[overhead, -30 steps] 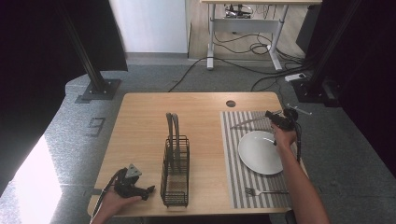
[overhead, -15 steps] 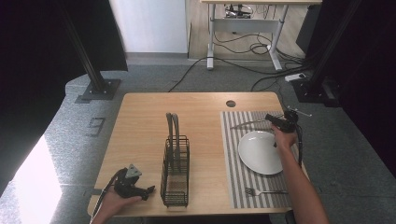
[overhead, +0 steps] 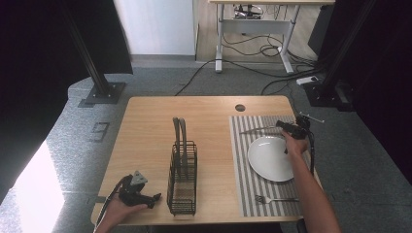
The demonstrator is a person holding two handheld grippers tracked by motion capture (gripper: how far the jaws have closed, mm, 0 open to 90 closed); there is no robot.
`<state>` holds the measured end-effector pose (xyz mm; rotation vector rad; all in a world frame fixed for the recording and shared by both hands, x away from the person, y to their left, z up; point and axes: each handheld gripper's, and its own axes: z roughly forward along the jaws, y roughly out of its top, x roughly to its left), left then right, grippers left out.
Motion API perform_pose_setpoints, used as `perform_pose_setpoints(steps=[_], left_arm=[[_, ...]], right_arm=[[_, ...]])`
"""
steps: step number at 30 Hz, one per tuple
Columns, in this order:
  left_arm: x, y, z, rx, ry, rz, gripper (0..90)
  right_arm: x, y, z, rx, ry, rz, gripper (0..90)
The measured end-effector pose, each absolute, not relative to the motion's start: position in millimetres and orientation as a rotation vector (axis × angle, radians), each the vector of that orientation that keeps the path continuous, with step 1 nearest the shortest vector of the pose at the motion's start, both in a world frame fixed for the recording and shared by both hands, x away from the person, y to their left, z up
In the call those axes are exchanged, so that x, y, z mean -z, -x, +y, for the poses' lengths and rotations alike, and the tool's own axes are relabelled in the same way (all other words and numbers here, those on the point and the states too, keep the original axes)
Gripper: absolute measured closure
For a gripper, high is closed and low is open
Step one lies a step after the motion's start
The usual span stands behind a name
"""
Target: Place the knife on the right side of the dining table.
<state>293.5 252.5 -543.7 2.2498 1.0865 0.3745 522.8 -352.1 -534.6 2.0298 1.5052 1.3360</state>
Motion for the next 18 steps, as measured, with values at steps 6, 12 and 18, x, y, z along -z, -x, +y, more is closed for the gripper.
perform_pose_setpoints(steps=[6, 12, 18], left_arm=[[544, -294, 253, -0.374, -2.250, 1.085, 3.2], [544, -294, 253, -0.374, -2.250, 1.085, 3.2], [544, -294, 253, -0.373, -2.251, 1.083, 3.3]], right_arm=[[539, -525, -352, -1.323, -2.049, 1.499, 52.2], [544, -528, -353, -1.306, -2.076, 1.496, 50.4], [547, -529, -355, -1.303, -2.107, 1.494, 50.0]])
